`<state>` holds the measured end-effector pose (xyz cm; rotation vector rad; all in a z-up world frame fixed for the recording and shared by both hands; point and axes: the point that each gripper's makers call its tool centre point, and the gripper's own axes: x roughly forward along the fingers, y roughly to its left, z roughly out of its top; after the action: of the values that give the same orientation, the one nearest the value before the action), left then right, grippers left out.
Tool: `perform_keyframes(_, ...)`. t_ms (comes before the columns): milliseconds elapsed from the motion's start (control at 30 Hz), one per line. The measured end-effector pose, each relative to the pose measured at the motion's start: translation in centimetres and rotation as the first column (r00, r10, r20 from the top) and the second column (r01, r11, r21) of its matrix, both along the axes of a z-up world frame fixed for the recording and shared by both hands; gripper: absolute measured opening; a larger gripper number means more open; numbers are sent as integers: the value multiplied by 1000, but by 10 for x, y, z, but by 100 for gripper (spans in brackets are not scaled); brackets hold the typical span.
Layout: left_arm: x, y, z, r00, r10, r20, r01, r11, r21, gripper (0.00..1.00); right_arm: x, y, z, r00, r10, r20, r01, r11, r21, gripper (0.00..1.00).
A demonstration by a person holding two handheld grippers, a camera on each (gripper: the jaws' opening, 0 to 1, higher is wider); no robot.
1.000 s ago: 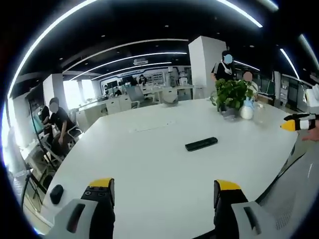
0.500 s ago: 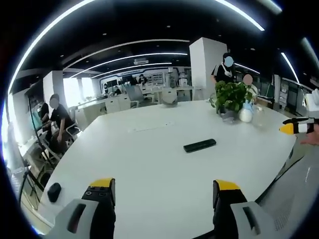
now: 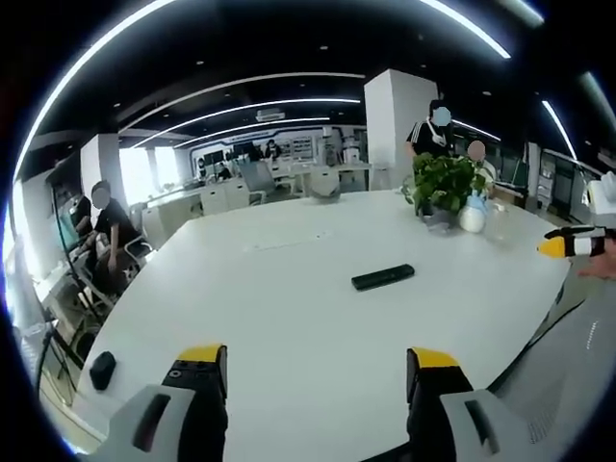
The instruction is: Press the specified remote control buttons in sequence, fully releasing each button before pressing the next.
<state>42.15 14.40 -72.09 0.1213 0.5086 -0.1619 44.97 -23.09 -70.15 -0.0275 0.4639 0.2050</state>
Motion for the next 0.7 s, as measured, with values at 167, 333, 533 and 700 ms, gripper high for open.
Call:
perform_keyframes(167, 0, -6, -2, 1000, -29, -11, 30, 999, 36, 77, 1, -5, 3, 1000, -22, 13, 22, 999, 29, 78)
perform_keyframes(333, -1, -6, -3, 999, -40, -17, 40, 998, 39, 76, 1, -7, 1, 1000, -28, 7, 28, 999, 33, 77)
perform_keyframes(533, -1, -6, -4, 999, -38, -26, 39, 998, 48, 75, 1, -7, 0, 1000, -29, 3, 28, 999, 26, 76)
perform_keyframes(700, -1, -6, -5, 999, -42, -34, 43, 998, 48, 75, 1, -2, 0, 1000, 1, 6, 0, 1000, -5, 76)
